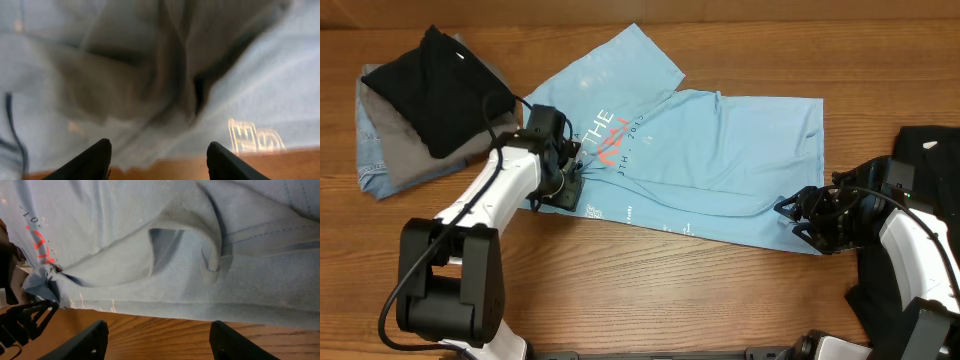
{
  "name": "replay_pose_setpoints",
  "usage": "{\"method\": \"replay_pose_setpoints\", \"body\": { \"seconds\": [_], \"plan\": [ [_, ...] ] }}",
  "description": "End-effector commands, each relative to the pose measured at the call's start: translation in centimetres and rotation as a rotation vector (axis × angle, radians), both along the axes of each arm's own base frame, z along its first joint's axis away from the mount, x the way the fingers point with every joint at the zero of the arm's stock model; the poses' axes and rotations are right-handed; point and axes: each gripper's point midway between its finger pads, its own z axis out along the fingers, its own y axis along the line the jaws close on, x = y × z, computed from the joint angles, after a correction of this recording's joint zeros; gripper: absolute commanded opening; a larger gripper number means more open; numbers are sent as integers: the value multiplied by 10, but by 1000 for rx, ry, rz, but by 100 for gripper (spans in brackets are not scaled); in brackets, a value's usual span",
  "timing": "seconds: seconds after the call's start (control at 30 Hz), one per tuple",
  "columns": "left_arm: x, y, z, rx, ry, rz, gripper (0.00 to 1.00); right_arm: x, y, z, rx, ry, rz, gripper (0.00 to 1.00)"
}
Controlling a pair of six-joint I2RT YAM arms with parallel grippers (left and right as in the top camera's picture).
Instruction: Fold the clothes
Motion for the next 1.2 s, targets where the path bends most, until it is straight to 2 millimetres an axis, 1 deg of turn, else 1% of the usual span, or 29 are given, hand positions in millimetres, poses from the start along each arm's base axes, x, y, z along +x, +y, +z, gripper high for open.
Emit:
{"method": "replay_pose_setpoints", "body": {
  "seconds": [0.0,0.1,0.13,0.27,0.37,0.47,0.53,0.6,0.67,0.7,0.73,0.8,0.83,0.87,0.9,0.93,0.97,1.03,1.07,1.1,1.13,1.17],
  "plan": [
    [9,2,-6,18,-45,20,63,7,-1,10,-9,-44,7,69],
    [15,5,-7,35,-75,24,51,7,-1,10,-9,-44,7,69],
    [17,7,-8,46,-87,26,41,7,-1,10,-9,-44,7,69],
    [18,12,-8,76,-96,31,14,7,-1,10,-9,-44,7,69],
    [22,22,-2,135,-106,41,4,7,-1,10,-9,-44,7,69],
    [35,26,14,168,-137,41,4,7,-1,10,-9,-44,7,69],
    [47,24,28,170,-170,21,4,7,-1,10,-9,-44,7,69],
    [65,21,47,166,-224,-1,4,7,-1,10,-9,-44,7,69],
    [77,19,59,162,-266,-10,4,7,-1,10,-9,-44,7,69],
    [90,17,69,157,-317,-18,4,7,-1,10,-9,-44,7,69],
    [96,16,72,156,-344,-23,5,7,-1,10,-9,-44,7,69],
    [105,14,76,149,-383,-20,18,7,-1,10,-9,-44,7,69],
    [106,14,77,148,-392,-19,22,7,-1,10,-9,-44,7,69],
    [107,14,78,151,-394,-21,29,7,-1,10,-9,-43,7,69],
    [106,15,78,157,-387,-23,39,7,-1,10,-9,-41,7,69],
    [100,20,77,185,-362,-18,51,6,-1,10,-8,-40,7,69],
    [96,22,76,195,-342,-18,60,7,-1,10,-9,-40,7,69],
    [83,24,73,197,-284,-6,65,7,-2,10,-15,-43,6,70],
    [77,25,71,194,-255,11,65,8,-3,9,-19,-43,6,70],
    [69,22,67,172,-221,18,63,8,-3,9,-25,-43,5,70],
    [61,14,64,128,-186,10,58,8,-4,8,-31,-41,4,71],
    [53,2,59,59,-145,-9,55,8,-6,8,-40,-40,3,71]
  ]
}}
